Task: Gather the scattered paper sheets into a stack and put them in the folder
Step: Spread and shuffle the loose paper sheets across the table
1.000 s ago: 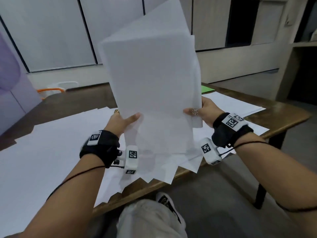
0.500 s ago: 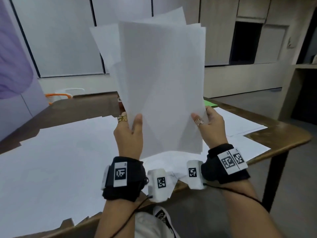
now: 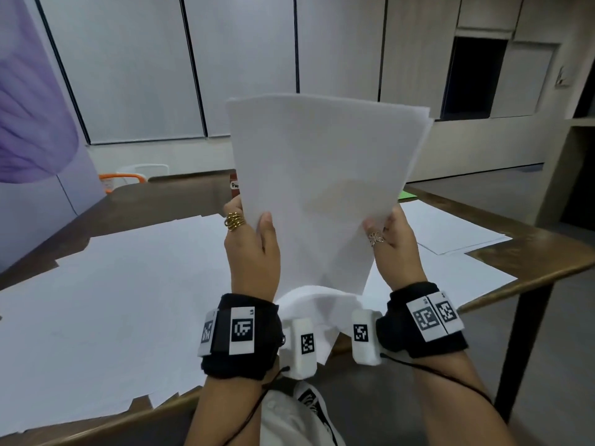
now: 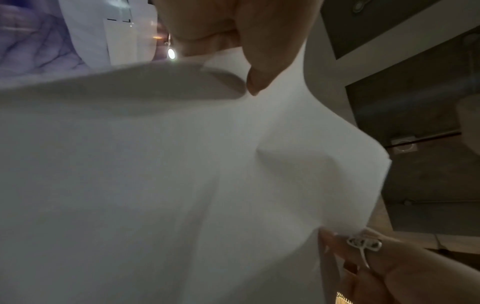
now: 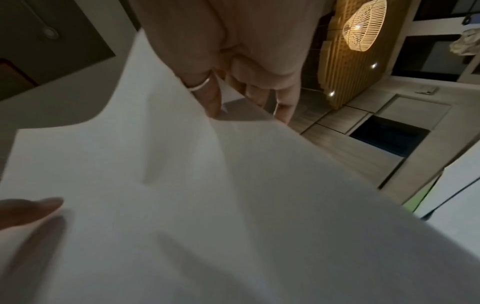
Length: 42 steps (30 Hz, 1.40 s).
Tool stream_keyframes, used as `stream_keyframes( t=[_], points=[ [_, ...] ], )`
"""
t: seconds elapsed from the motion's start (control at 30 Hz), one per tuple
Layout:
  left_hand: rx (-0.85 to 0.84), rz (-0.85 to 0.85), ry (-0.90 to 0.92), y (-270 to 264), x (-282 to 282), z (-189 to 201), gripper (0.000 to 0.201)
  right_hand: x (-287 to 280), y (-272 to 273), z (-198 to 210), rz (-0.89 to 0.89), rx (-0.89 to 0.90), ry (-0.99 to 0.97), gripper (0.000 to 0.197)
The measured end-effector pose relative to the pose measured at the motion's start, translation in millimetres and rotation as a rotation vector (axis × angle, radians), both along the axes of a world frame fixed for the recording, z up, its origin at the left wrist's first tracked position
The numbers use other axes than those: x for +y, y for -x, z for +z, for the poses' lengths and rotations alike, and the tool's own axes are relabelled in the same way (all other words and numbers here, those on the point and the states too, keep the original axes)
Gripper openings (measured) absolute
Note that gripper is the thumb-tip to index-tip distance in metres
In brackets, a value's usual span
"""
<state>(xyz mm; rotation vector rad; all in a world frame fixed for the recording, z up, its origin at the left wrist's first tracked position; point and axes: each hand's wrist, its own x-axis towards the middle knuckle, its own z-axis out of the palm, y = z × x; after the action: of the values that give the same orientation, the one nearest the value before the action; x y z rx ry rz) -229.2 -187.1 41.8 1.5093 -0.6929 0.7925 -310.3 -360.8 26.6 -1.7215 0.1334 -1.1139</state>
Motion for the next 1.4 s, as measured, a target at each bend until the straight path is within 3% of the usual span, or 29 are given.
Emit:
stream_keyframes(
  t=[0.1,0.3,0.47,0.67,0.83,0.93,1.03,1.1,1.17,1.23,1.3,1.4],
  points=[
    [0.045,-0.003,-0.047,5.2,-2.5,-5.7,0.033,4.3,4.2,-1.4,0.007,0.041,0.001,0.028],
    [0.233,-0.025,-0.169,11.7,-7.0,-30.6,0.034,8.5,13.0,-23.5,0.009,0.381,0.086,0.035],
    [0.245,0.004,-0.207,17.3,-13.2,-24.7,0.034,-0.7,18.3,-18.9,-0.057,0.350,0.083,0.038],
    [0.369,0.034,-0.325,17.7,-26.7,-40.8,0.032,-23.3,20.6,-52.0,0.020,0.655,-0.017,0.030],
    [0.395,-0.124,-0.255,6.3,-51.3,-17.8,0.034,-55.7,33.9,-50.4,-0.199,0.349,-0.246,0.012],
    [0.480,-0.214,-0.268,5.5,-76.9,-10.0,0.011,-74.5,43.3,-46.2,-0.139,0.187,-0.526,0.026],
    [0.554,-0.276,-0.264,2.7,-107.1,-10.2,0.010,-89.0,51.4,-47.4,-0.062,0.143,-0.704,0.044],
    [0.559,-0.309,-0.213,-2.8,-125.7,-12.3,0.034,-97.8,58.6,-48.7,-0.127,0.054,-0.815,0.052],
    [0.588,-0.308,-0.216,-4.2,-140.9,-11.3,0.025,-108.1,64.5,-52.8,-0.146,-0.061,-0.941,0.056],
    [0.596,-0.306,-0.246,-5.7,-155.0,-10.4,0.018,-112.4,67.7,-56.9,-0.058,-0.108,-1.064,0.049],
    [0.616,-0.348,-0.230,-3.4,-166.6,-7.5,0.012,-112.5,68.2,-57.4,0.052,-0.059,-1.147,0.023],
    [0.658,-0.336,-0.287,-7.4,-182.2,-9.0,0.028,-108.3,67.0,-47.8,0.181,0.008,-1.131,0.007]
  ],
)
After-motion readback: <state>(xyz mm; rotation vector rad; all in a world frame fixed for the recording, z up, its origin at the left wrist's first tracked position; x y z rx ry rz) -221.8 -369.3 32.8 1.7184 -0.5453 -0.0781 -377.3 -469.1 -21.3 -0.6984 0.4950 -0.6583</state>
